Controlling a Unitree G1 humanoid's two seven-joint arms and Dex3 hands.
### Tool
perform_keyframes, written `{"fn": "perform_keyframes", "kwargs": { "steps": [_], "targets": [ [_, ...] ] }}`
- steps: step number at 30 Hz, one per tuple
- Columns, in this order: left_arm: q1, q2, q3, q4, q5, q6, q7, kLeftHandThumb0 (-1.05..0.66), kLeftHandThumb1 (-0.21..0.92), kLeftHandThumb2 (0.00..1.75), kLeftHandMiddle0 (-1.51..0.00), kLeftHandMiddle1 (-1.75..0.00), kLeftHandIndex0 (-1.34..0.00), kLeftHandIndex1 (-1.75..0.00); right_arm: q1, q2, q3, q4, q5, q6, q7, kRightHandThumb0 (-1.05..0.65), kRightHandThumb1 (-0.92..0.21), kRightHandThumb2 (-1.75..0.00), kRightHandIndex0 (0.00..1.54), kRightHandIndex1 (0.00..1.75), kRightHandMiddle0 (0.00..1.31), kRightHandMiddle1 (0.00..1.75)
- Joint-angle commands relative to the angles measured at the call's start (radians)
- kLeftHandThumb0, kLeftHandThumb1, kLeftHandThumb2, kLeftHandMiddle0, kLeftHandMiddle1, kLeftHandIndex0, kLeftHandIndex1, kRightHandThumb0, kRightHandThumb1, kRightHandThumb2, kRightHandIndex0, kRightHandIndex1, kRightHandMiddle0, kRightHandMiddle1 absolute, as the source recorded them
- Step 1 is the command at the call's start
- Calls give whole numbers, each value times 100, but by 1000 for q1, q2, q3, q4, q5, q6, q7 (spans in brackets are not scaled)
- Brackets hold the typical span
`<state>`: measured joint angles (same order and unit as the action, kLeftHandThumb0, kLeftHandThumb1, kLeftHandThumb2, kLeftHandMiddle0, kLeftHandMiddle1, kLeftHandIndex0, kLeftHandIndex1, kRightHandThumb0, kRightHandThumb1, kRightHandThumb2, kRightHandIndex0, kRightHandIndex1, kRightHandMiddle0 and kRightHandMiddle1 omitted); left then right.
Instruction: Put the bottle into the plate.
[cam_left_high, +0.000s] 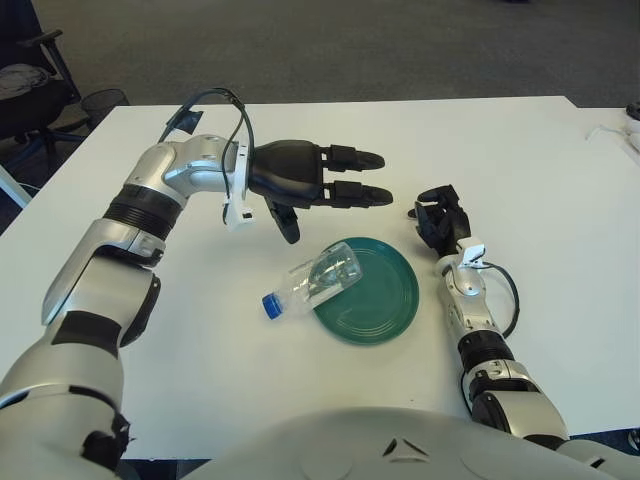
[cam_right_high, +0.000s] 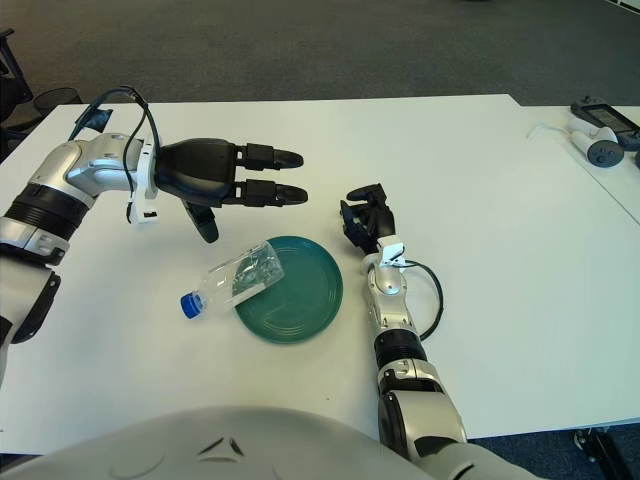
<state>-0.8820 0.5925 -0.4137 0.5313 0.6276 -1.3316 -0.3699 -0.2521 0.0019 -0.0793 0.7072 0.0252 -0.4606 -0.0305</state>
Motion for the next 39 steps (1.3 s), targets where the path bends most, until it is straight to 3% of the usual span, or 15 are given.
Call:
{"fn": "perform_keyframes", "kwargs": {
  "steps": [1,14,20,24,27,32,34,39],
  "targets": [
    [-16,17,5,0,9,-5,7,-94,86,7,0,0,0,0,101,48,17,108,10,73,28,-1,-92,-41,36,139,19,174],
    [-8,27,8,-15,21,-3,8,-89,85,6,0,0,0,0,130,64,17,70,23,67,57,-1,-92,-41,37,138,18,175],
    [11,22,20,-15,49,-4,34,-97,89,8,0,0,0,0,135,61,25,51,16,89,61,-1,-92,-40,37,136,20,175],
    [17,19,32,-18,69,-4,59,-102,91,10,0,0,0,0,112,49,13,92,20,95,63,-1,-90,-48,26,157,22,166],
    [22,14,39,-14,84,-4,80,-104,92,12,0,0,0,0,102,48,4,116,23,101,53,-1,-91,-43,34,143,20,172],
    [25,14,36,-14,92,0,98,-105,92,15,0,0,0,0,99,50,1,128,18,100,35,-1,-92,-41,37,137,19,174],
    [25,15,33,-11,91,2,102,-105,92,15,0,0,0,0,101,50,4,126,12,97,28,-1,-91,-47,28,153,20,169],
    [25,16,17,0,64,12,89,-105,92,15,0,0,0,0,114,53,12,102,0,105,17,-1,-89,-55,21,164,19,169]
  ]
}}
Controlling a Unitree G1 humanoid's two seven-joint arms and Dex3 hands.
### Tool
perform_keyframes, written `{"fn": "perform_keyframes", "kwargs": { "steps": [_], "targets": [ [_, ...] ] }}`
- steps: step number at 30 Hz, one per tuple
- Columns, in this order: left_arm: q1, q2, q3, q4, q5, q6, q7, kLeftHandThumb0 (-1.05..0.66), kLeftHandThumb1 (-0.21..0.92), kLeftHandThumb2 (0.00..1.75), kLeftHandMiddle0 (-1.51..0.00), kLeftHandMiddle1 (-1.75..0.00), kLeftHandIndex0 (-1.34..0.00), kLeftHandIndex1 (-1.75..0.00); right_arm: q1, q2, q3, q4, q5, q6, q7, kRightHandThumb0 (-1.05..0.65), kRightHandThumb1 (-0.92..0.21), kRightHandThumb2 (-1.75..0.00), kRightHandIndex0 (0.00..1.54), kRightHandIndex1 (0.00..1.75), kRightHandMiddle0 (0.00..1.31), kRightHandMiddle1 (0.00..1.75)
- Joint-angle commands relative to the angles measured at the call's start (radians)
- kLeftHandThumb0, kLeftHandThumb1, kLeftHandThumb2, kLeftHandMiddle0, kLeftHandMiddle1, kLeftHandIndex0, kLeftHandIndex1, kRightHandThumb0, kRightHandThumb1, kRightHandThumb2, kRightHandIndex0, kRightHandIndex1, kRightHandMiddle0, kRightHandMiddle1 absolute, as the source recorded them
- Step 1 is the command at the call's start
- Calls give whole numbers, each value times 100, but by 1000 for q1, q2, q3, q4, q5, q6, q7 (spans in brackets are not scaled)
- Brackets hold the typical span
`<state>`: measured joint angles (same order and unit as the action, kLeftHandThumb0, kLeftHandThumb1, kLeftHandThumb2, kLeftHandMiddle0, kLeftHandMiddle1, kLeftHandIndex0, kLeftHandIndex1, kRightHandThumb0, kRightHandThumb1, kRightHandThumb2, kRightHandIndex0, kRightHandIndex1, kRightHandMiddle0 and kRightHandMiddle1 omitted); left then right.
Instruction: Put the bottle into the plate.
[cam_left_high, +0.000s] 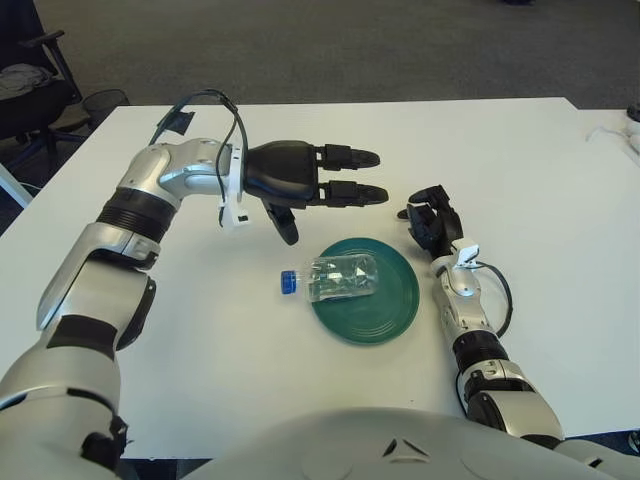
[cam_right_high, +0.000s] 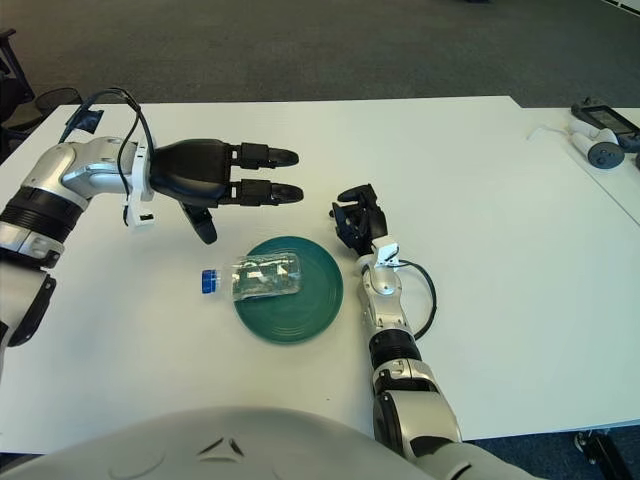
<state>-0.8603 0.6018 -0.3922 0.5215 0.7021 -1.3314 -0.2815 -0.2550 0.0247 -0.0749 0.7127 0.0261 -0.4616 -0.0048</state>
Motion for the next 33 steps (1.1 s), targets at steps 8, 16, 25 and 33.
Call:
{"fn": "perform_keyframes", "kwargs": {
  "steps": [8,16,25,33],
  "targets": [
    [0,13,-25,19,-44,26,-22,-105,92,15,0,0,0,0,114,28,8,103,-6,107,-18,-1,-90,-56,17,169,16,171],
    [11,12,-1,10,-40,50,-4,-105,92,16,0,0,0,0,116,28,22,87,-24,118,-38,-34,-89,-56,22,126,21,174],
    [127,-60,114,2,-254,266,53,-98,92,26,-5,-2,0,-28,143,47,25,13,-2,151,-39,-35,-90,-54,28,133,21,175],
    [173,-214,291,239,-580,396,140,-68,92,65,-27,-25,0,-100,147,53,17,-4,17,168,-25,-35,-89,-56,29,138,21,175]
  ]
}}
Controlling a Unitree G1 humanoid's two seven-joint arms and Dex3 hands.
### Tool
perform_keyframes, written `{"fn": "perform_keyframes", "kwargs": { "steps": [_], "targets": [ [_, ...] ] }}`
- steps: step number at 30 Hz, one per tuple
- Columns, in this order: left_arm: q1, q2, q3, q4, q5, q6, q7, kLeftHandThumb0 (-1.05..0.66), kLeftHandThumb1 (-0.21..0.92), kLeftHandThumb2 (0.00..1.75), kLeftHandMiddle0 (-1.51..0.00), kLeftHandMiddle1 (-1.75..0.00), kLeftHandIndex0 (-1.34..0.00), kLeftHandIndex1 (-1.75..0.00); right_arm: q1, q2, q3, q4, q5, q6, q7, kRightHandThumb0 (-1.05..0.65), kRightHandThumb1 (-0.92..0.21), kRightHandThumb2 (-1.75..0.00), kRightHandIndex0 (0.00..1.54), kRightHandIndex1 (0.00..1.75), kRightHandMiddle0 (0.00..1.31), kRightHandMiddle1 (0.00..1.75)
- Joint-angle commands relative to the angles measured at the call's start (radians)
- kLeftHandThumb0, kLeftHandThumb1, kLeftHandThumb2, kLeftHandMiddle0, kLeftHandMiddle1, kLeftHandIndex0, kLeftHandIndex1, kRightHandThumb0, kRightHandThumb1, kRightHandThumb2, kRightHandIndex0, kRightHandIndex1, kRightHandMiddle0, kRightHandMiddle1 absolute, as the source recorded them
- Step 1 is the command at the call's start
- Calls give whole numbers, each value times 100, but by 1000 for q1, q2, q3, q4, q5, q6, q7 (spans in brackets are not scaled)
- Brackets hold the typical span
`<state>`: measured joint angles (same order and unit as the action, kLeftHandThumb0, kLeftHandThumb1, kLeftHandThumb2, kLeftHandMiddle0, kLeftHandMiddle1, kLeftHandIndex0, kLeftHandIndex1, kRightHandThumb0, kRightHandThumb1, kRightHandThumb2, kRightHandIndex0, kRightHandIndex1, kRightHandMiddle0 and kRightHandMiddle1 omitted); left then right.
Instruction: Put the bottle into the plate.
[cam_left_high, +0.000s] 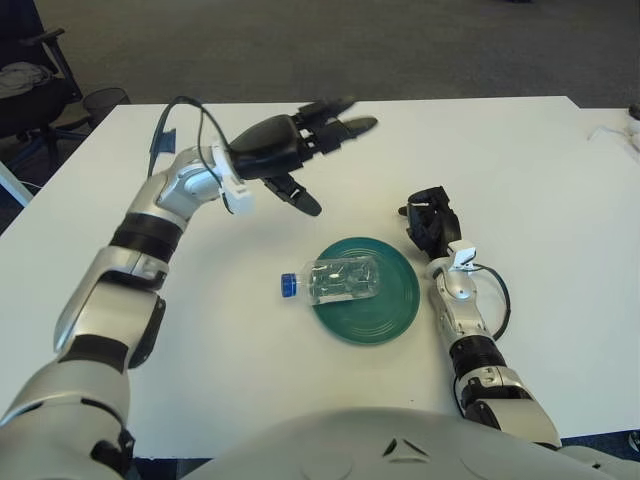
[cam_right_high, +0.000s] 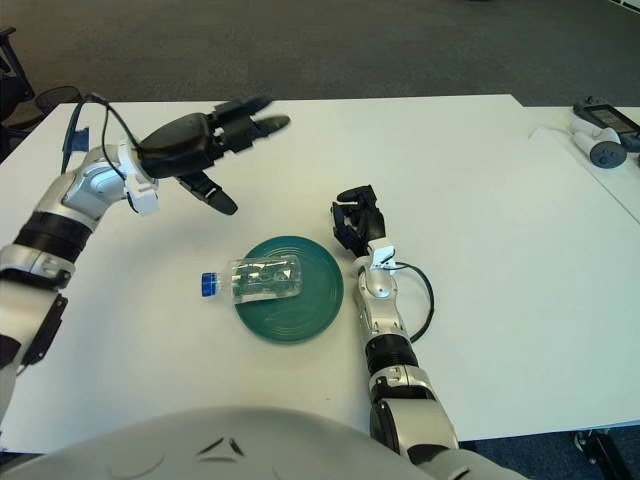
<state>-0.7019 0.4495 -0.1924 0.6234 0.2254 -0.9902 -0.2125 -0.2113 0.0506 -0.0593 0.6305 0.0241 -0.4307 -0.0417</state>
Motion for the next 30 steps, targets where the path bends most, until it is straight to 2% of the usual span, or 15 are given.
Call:
{"fn": "perform_keyframes", "kwargs": {
  "steps": [1,2,3,4,5,6,7,10,13,19,23,30],
  "targets": [
    [7,-72,108,171,-107,56,89,-64,92,68,-27,-52,-3,-118,104,27,2,77,19,137,13,-35,-89,-56,29,138,21,175],
    [6,-84,125,187,-114,67,111,-63,92,69,-26,-64,-4,-125,105,26,2,75,18,137,14,-35,-89,-56,29,138,21,175],
    [5,-94,137,199,-119,73,125,-53,92,63,-28,-89,-10,-143,105,26,3,73,18,138,14,-35,-88,-56,28,138,22,175],
    [5,-99,143,205,-121,74,131,-47,92,59,-29,-105,-13,-154,106,26,3,72,18,139,14,-35,-88,-56,28,138,22,175],
    [16,-115,158,193,-126,94,156,-44,92,57,-29,-111,-15,-158,107,26,3,71,16,139,14,-35,-88,-57,28,138,22,175],
    [26,-129,171,183,-127,110,180,-42,88,61,-37,-134,-19,-164,107,26,4,70,14,138,13,-35,-88,-57,28,138,22,175],
    [33,-138,181,176,-127,121,198,-40,84,65,-45,-149,-22,-168,108,25,4,69,12,138,13,-35,-88,-57,28,138,22,175],
    [82,-167,212,164,-121,139,262,-39,75,77,-61,-166,-30,-172,110,24,6,65,5,139,6,-35,-88,-57,27,138,22,175],
    [107,-191,236,167,-120,163,313,-39,66,88,-75,-172,-36,-174,112,23,6,58,3,145,3,-35,-88,-57,27,138,22,175],
    [117,-220,276,234,-139,213,368,-42,51,107,-91,-174,-46,-175,120,21,3,44,8,155,7,-35,-89,-56,28,137,21,175],
    [109,-234,293,272,-139,219,398,-43,46,114,-100,-175,-50,-175,121,20,3,41,5,160,5,-35,-89,-55,28,136,21,175],
    [122,-253,304,255,-146,255,414,-44,42,119,-109,-175,-53,-175,123,17,2,36,4,166,4,-35,-90,-55,28,136,21,175]
  ]
}}
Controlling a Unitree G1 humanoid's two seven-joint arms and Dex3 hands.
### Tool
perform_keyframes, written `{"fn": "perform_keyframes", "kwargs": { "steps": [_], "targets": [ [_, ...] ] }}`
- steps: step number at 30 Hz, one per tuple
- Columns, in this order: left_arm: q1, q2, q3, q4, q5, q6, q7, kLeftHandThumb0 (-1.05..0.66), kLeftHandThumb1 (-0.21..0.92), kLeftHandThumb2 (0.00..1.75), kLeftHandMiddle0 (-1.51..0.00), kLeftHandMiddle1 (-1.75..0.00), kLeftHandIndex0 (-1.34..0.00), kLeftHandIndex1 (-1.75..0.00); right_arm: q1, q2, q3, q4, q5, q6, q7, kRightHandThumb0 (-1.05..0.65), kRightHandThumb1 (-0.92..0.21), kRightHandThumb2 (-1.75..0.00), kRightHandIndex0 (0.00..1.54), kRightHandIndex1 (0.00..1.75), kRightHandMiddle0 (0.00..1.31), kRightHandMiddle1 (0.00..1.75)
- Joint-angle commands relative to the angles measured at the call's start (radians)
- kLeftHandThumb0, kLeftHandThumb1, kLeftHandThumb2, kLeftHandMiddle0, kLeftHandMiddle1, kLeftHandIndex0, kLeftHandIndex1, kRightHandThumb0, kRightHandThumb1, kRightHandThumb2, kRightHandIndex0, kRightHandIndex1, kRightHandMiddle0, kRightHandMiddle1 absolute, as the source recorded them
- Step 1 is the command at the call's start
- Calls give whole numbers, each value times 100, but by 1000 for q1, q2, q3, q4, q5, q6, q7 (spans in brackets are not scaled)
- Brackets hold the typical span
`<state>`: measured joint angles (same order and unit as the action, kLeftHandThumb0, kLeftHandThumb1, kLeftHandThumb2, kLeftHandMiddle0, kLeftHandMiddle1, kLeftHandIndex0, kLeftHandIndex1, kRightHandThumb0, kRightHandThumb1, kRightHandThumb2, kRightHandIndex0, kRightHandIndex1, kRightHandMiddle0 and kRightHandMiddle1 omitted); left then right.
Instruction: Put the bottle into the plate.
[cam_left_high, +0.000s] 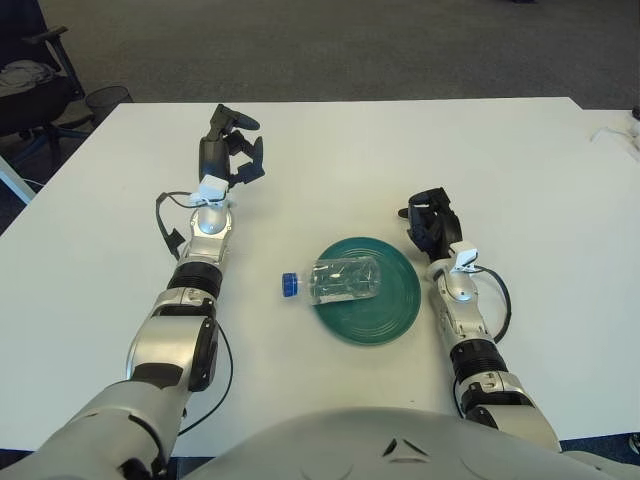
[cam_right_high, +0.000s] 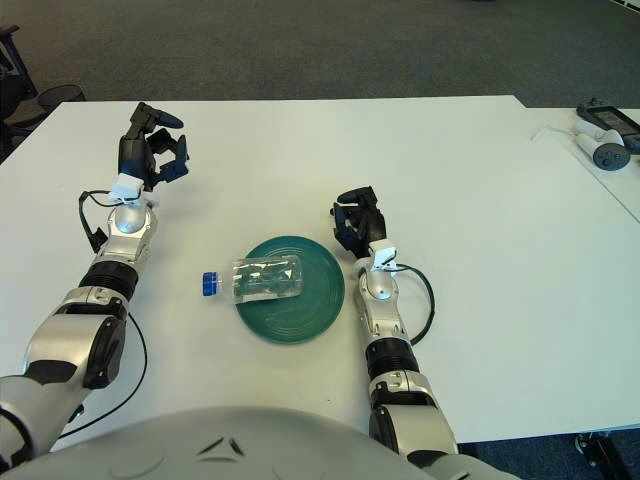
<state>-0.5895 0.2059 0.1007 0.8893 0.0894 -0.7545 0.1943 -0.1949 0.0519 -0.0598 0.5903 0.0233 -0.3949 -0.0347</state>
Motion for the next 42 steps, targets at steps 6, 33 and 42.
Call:
{"fn": "perform_keyframes", "kwargs": {
  "steps": [6,33,42],
  "targets": [
    [18,-11,18,-21,-26,33,-14,-44,40,121,-112,-175,-54,-175,105,16,1,78,9,128,3,-35,-90,-55,29,136,21,175],
    [167,-116,-83,55,98,242,68,-48,29,135,-119,-175,-62,-175,121,16,7,49,6,131,-7,-35,-88,-57,28,138,22,175],
    [171,-157,-106,80,91,284,71,-48,27,137,-121,-175,-64,-175,126,10,11,38,-7,139,-18,-35,-86,-60,27,139,23,175]
  ]
}}
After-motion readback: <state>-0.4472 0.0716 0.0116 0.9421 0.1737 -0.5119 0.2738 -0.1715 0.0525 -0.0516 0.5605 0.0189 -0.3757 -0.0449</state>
